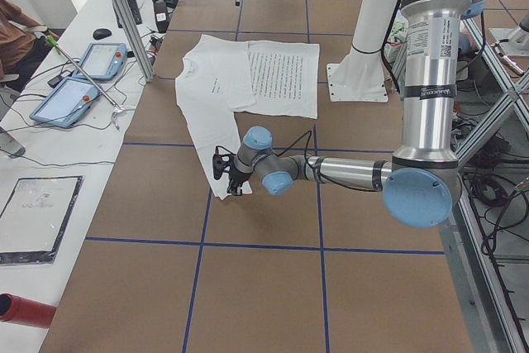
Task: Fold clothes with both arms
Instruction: 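Move the left gripper to the remaining sleeve while the right arm waits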
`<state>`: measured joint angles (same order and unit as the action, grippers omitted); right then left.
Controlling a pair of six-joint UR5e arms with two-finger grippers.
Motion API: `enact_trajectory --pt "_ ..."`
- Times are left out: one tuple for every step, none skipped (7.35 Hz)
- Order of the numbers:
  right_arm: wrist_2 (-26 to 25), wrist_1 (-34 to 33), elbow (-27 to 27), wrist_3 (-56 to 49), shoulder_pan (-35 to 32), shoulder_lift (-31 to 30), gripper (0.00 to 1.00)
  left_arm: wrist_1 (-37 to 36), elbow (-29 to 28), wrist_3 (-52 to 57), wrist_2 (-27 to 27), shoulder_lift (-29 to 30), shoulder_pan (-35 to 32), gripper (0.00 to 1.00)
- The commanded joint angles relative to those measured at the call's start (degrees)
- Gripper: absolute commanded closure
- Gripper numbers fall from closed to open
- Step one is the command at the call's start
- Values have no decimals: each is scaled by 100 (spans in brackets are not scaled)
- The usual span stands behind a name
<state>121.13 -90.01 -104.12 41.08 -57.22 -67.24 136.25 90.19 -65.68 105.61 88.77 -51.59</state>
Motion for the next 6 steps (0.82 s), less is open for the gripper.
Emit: enact_trajectory --pt "7 18 -3 -4 0 -52 0 -1294 1030 3 301 331 -9 100" --pt "24 18 -11 -4 0 -104 0 -2530 1531 3 311 934 -9 100" --pt "33 27 -38 -13 0 -192 0 -3560 1771 3 320 1619 -9 100" --pt "103 36 -177 -47 -9 -401 0 -4023 1791 -110 477 2122 -9 100" --pt "295 36 -413 -91 -18 -734 0 -4227 1722 -311 905 2631 -18 100" --pt "306 36 -686 -196 -26 -1094 0 -4421 1460 -722 1231 3324 -26 100"
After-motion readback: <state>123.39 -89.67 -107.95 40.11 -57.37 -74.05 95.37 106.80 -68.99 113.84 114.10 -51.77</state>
